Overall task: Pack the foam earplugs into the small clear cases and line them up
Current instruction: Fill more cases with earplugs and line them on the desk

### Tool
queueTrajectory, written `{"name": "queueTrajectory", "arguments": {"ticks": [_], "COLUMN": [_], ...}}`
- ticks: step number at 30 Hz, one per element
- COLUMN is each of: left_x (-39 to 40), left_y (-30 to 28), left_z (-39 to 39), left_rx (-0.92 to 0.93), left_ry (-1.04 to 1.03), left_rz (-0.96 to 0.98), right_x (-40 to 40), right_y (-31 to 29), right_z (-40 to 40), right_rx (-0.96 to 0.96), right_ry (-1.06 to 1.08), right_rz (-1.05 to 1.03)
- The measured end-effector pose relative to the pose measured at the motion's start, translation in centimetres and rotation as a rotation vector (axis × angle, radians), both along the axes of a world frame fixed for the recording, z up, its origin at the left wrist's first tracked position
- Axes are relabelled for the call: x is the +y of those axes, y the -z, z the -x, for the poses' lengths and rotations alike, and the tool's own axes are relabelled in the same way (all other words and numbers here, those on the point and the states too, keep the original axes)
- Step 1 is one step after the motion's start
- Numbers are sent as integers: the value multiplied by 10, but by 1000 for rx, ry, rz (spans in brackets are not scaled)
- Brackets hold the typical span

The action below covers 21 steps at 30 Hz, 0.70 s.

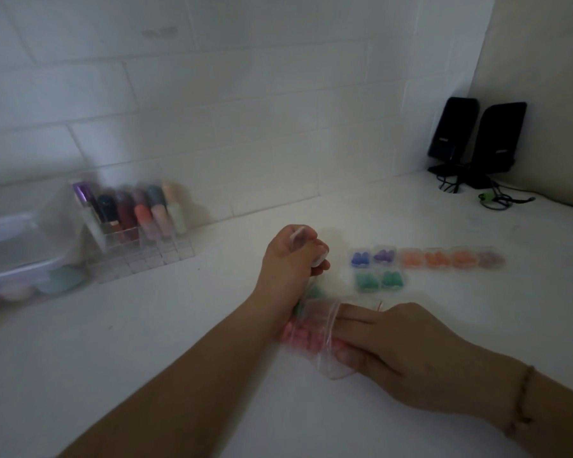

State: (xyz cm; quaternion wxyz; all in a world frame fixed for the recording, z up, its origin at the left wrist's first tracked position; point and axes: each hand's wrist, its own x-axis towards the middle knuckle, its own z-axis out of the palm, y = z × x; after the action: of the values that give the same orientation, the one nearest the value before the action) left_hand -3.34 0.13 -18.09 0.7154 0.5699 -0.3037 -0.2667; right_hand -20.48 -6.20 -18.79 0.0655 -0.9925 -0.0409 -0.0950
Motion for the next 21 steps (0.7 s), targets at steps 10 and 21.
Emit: {"name": "queueTrajectory", "arguments": {"ticks": [10, 21], "left_x": [-1, 8], "left_y": [2, -8], "left_z": [-1, 2], "left_rx": [-91, -206], "left_ry": [5, 167], "left_rz": [-20, 110], "right_x": [6, -9], "right_y": [-5, -33], "right_z": [-2, 18], "right_rx": [-150, -640], "right_ry": [2, 79], "right_rz": [10, -516]}}
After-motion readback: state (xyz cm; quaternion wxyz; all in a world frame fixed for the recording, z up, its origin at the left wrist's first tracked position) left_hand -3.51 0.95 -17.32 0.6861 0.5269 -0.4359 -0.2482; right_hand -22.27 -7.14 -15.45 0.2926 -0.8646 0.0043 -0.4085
